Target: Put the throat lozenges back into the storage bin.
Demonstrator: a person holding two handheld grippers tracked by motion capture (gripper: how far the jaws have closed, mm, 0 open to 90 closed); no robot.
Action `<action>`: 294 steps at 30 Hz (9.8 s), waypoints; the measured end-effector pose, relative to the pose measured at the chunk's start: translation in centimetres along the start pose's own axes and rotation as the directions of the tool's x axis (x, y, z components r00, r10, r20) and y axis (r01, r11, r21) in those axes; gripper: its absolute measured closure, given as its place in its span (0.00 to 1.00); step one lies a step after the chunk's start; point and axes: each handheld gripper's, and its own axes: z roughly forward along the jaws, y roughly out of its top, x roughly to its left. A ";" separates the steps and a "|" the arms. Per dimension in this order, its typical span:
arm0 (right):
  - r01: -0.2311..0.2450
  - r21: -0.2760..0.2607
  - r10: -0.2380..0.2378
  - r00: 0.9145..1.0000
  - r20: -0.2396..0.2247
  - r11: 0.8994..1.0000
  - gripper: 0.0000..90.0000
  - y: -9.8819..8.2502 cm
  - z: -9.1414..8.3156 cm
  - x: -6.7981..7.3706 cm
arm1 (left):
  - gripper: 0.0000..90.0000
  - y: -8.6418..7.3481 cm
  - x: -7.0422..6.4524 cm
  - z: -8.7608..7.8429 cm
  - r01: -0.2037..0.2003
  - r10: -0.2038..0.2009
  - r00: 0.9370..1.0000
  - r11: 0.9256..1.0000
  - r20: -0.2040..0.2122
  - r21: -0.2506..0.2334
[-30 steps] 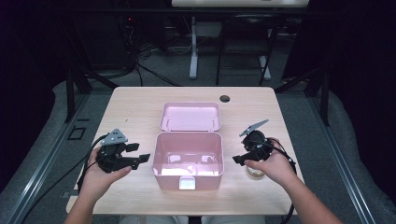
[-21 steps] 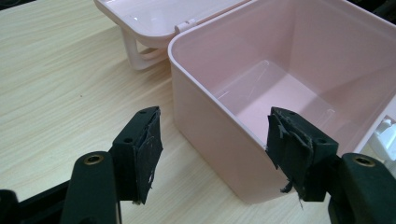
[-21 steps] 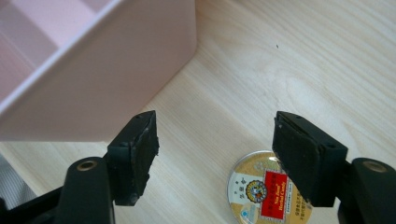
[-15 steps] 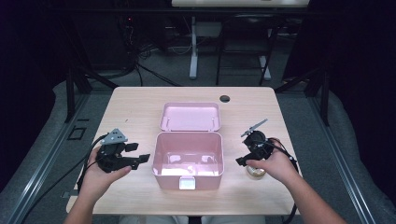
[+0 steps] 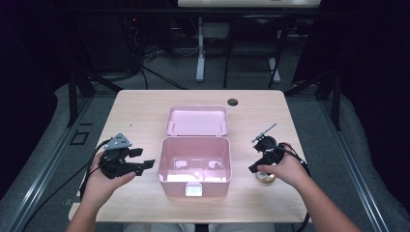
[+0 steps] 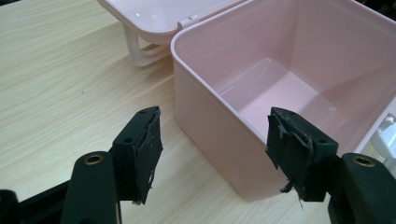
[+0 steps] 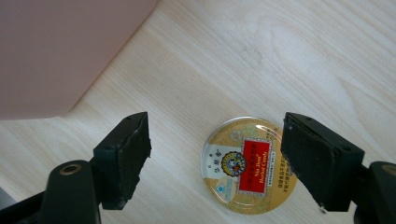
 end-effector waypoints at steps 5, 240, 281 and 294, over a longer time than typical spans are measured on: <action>-0.020 0.025 0.021 1.000 -0.002 0.999 0.23 0.0 0.3 -0.4 | 0.39 0.0 0.0 0.0 0.000 0.000 1.000 1.000 0.001 0.001; 0.228 0.238 -0.225 0.974 -0.043 0.944 0.22 3.9 -5.3 1.9 | 0.39 -0.4 0.7 0.4 0.027 -0.027 1.000 1.000 0.007 0.016; 0.561 0.198 -0.546 0.828 -0.127 0.804 0.22 8.4 -5.6 6.8 | 0.39 -0.4 0.9 0.4 0.024 -0.024 1.000 1.000 0.005 0.017; 0.595 0.173 -0.579 0.804 -0.138 0.785 0.22 9.8 -5.7 8.0 | 0.39 -0.4 0.8 0.4 0.017 -0.017 1.000 1.000 0.012 0.022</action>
